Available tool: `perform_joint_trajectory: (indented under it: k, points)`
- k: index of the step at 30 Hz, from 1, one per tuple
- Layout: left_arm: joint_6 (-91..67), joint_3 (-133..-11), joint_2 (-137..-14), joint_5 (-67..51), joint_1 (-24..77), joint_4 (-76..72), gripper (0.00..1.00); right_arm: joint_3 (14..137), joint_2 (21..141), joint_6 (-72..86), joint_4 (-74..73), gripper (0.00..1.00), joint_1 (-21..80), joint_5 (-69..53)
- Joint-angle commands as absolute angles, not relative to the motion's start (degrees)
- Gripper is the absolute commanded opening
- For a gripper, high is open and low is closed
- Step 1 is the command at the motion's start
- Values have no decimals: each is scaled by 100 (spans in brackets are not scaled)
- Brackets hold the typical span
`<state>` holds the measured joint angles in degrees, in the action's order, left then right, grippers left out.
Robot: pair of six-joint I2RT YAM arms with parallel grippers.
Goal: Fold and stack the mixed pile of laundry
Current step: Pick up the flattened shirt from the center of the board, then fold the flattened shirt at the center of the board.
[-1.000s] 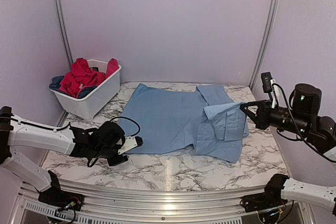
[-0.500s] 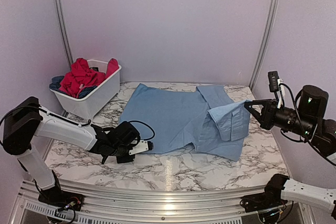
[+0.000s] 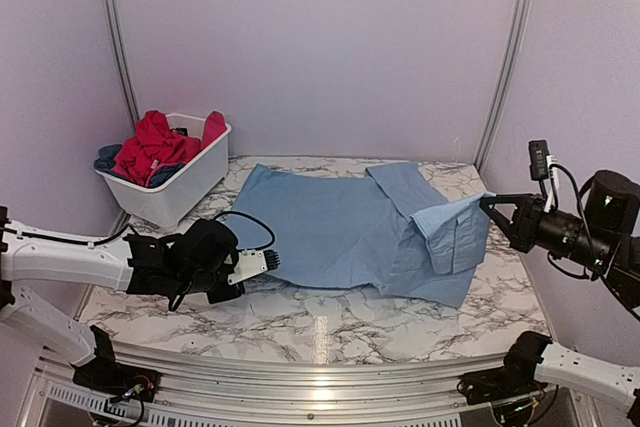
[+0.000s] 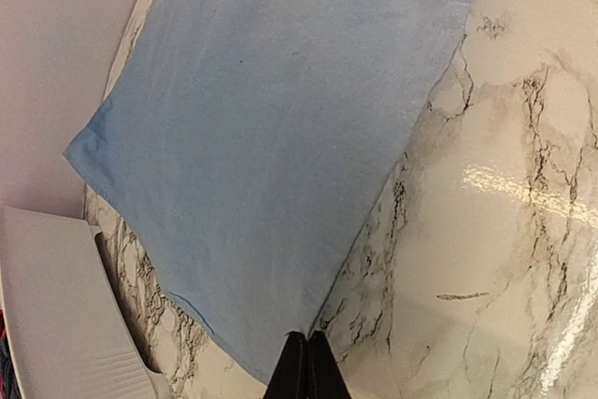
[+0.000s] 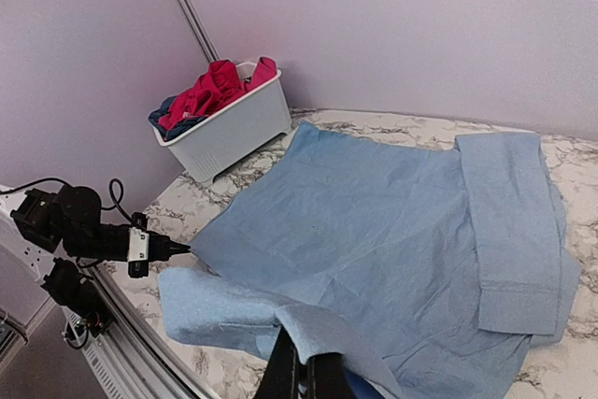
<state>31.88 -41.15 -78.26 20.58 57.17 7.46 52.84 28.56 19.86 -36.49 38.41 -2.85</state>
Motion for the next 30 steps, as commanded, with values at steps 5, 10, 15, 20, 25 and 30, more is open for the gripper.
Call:
perform_joint_trajectory:
  k: [5,10,15,20,25,30]
  points:
    - [3152,-4311,-7197,2526,5701,1490,0,6475,3696,1384,-3957,0,3878,250]
    - [3397,-4880,-7625,2263,5397,1799,0,7256,4921,575,-3919,0,3850,946]
    - [3750,-5033,-8043,1852,5297,1718,0,7714,5800,-64,-3455,0,2926,447]
    - [3962,-5318,-8244,1529,5188,1722,0,8275,6615,-512,-2771,0,2290,-334]
    - [4159,-5553,-8552,1422,4996,1704,0,8848,7878,-770,-2469,0,2160,-585]
    - [4324,-5923,-9047,1473,4661,1720,0,9387,9122,-804,-1716,0,1929,-596]
